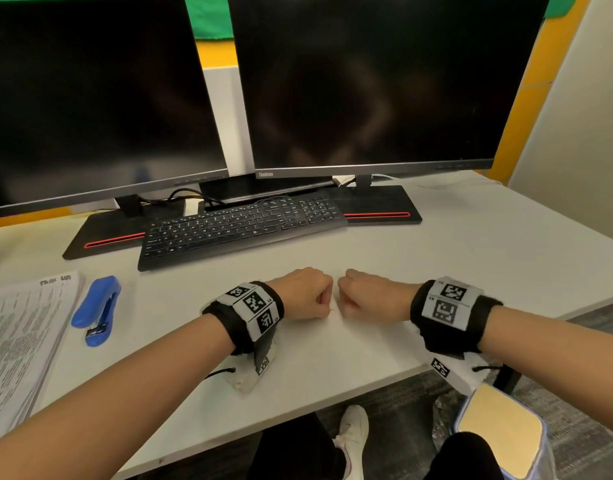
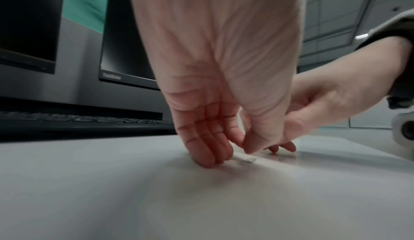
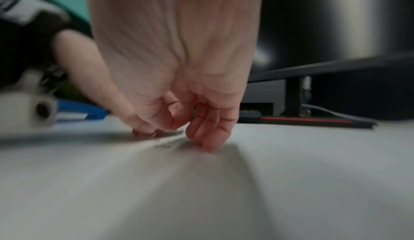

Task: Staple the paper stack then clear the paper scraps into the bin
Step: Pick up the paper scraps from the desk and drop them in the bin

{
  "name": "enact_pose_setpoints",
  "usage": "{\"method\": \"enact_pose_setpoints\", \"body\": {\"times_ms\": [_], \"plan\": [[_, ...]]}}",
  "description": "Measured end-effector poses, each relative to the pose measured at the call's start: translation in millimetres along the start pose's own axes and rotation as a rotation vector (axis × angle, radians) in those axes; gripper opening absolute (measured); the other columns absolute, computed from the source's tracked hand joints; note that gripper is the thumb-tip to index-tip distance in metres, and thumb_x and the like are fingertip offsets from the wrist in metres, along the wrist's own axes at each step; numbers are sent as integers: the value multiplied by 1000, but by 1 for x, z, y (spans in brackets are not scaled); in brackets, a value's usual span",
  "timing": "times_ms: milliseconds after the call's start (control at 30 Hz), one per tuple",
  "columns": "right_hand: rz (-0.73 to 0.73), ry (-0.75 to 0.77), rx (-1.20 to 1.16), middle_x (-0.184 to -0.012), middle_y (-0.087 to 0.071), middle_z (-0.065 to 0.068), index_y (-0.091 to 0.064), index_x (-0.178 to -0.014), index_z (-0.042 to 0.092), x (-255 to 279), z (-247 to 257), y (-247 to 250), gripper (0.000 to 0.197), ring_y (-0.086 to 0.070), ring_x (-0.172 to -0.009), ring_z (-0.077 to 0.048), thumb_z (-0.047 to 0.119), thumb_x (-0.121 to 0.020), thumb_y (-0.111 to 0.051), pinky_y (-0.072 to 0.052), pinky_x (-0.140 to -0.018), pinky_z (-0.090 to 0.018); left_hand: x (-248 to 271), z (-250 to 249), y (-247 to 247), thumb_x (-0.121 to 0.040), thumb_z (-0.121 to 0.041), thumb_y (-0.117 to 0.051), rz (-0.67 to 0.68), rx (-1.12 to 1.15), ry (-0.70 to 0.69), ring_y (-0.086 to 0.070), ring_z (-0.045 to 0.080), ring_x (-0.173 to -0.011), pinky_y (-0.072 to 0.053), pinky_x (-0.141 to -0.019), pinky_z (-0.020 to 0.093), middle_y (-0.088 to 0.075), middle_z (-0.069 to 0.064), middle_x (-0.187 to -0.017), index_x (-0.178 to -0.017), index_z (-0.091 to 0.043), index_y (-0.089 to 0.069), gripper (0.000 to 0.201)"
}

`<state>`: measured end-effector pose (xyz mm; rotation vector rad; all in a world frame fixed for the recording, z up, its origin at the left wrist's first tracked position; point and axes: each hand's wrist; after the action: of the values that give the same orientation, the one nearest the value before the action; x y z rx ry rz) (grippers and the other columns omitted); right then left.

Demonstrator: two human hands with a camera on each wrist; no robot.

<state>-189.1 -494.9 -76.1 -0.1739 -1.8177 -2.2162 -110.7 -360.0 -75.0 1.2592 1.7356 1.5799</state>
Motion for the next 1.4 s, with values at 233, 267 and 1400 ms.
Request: {"method": "enact_pose_setpoints", "body": {"times_ms": [233, 267, 1400], "plan": [[-167, -80, -384, -57, -62, 6, -55, -66, 17, 3, -14, 5, 12, -52, -44, 0, 10, -76, -57, -48, -62, -21, 2, 7, -1, -76, -13, -64, -114, 191, 82, -50, 12, -70, -42, -62, 21, -50, -14, -68, -63, -26, -46, 26], [-160, -70, -399, -56, -61, 6, -56, -67, 18, 4, -14, 4, 13, -52, -43, 1, 9, -75, -58, -49, -62, -21, 3, 7, -1, -76, -11, -64, -121, 199, 81, -50, 10, -67, -40, -60, 19, -50, -15, -68, -62, -28, -45, 29], [-95, 109, -63, -98, -70, -10, -70, -91, 6, 8, -5, 0, 17, -55, -80, -14, 6, -84, -54, -40, -66, -15, -15, -14, -6, -79, -20, -63, -157, 29, 79, -68, 33, -82, -58, -73, 37, -73, 16, -86, -86, -7, -73, 18]]}}
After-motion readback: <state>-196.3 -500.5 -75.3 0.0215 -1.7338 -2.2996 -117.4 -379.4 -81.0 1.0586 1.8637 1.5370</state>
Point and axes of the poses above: each hand's wrist, its own x-axis away from the middle knuckle, its own y-axis out of the back of the hand, z = x × y
